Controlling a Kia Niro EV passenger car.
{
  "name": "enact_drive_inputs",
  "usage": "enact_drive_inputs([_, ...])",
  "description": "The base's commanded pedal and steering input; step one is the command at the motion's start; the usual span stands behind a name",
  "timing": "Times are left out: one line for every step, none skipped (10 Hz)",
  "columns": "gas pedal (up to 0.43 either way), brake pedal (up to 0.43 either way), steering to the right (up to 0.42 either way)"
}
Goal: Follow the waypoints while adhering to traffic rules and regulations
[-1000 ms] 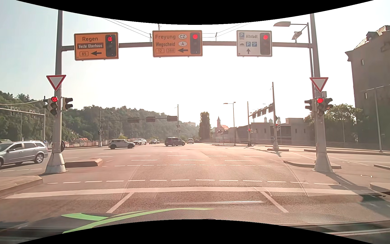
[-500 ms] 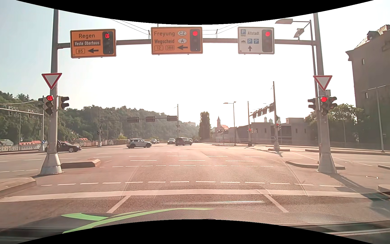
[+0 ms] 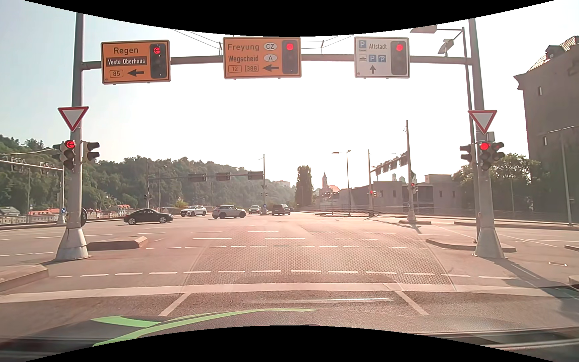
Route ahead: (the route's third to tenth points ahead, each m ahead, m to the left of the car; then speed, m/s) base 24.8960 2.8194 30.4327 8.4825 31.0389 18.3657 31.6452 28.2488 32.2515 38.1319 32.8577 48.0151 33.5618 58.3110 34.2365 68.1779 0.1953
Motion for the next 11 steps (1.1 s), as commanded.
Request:
enact_drive_inputs([0.000,0.146,-0.002])
enact_drive_inputs([0.000,0.152,-0.002])
enact_drive_inputs([0.000,0.152,-0.002])
enact_drive_inputs([0.000,0.159,-0.002])
enact_drive_inputs([0.000,0.183,-0.002])
enact_drive_inputs([0.000,0.189,-0.002])
enact_drive_inputs([0.000,0.195,-0.002])
enact_drive_inputs([0.000,0.201,-0.002])
enact_drive_inputs([0.000,0.207,-0.002])
enact_drive_inputs([0.000,0.213,-0.002])
enact_drive_inputs([0.000,0.220,-0.002])
